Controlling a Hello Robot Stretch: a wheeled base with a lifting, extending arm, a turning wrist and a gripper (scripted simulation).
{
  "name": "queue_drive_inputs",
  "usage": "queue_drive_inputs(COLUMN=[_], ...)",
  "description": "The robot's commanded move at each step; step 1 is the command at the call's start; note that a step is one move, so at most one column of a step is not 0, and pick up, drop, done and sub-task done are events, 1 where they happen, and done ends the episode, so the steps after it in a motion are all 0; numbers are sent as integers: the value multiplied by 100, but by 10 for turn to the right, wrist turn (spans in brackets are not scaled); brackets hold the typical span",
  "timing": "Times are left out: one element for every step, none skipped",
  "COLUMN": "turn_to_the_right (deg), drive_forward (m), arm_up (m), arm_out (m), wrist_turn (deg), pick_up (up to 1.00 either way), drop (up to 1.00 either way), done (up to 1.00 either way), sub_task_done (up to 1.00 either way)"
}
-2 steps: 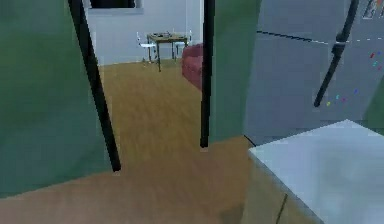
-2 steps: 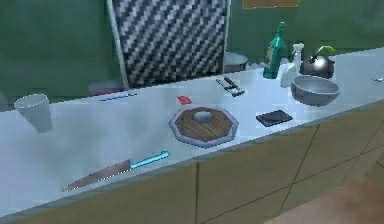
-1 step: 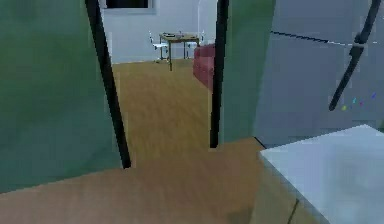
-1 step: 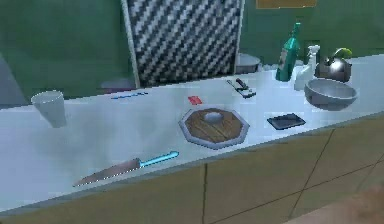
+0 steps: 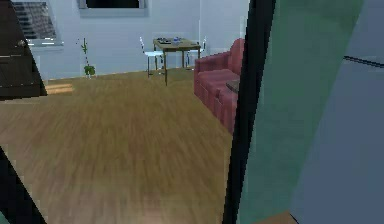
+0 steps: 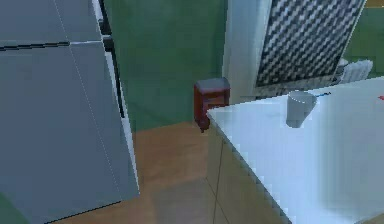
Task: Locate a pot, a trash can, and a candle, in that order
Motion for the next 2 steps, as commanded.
queue_drive_inputs(turn_to_the_right=[-60, 0], drive_forward=[0, 55], arm_up=[0, 0], arm_out=[0, 0], wrist_turn=[0, 0], pick_up=[0, 0], drop=[0, 0], done=[0, 0], sub_task_done=[0, 0])
